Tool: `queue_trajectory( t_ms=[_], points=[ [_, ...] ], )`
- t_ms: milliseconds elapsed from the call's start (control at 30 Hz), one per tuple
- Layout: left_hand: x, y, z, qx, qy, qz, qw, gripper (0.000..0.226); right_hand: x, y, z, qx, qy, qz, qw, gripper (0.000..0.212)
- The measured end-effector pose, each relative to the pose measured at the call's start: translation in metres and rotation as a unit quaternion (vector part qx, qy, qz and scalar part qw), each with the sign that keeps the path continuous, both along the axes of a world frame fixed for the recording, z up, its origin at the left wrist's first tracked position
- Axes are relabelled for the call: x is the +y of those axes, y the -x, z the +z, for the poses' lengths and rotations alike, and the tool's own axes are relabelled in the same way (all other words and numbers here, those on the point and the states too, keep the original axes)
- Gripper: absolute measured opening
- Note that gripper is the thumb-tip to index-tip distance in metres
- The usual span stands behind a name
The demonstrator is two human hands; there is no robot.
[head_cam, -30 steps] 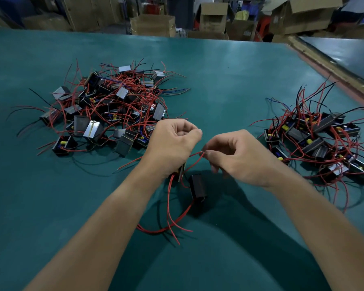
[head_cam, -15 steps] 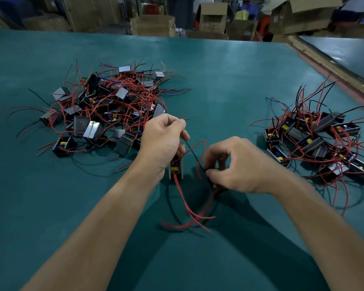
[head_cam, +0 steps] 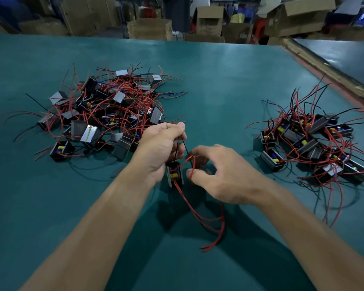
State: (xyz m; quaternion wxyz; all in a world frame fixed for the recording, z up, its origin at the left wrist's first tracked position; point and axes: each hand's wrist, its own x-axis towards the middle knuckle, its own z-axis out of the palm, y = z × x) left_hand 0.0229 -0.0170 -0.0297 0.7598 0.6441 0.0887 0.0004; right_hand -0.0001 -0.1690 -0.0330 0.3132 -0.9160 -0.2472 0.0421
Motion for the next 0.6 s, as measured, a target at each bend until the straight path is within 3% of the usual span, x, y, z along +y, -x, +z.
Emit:
queue_trajectory(
  t_ms=[67, 167, 367, 467, 600],
  points=[
    [0.000, 0.000, 0.000, 0.009, 0.015, 0.005, 1.000, 0.019, 0.001, 0.001, 0.002, 0.020, -0.027, 0.027, 0.999, 0.032],
    [0.000, -0.001, 0.000, 0.019, 0.030, 0.023, 0.999, 0.019, 0.002, 0.001, 0.003, 0.060, -0.066, 0.046, 0.995, 0.047],
    [-0.008, 0.001, 0.002, 0.052, 0.167, 0.008, 0.985, 0.023, 0.007, 0.003, -0.012, -0.058, 0.068, -0.011, 0.996, 0.057],
    [-0.012, 0.003, 0.002, 0.054, 0.209, -0.021, 0.976, 0.026, 0.005, 0.000, -0.019, -0.047, 0.052, -0.039, 0.997, 0.045],
    [-0.011, 0.004, 0.004, 0.033, 0.184, -0.025, 0.982, 0.025, -0.002, -0.005, -0.019, -0.048, 0.064, -0.038, 0.996, 0.027]
  ],
)
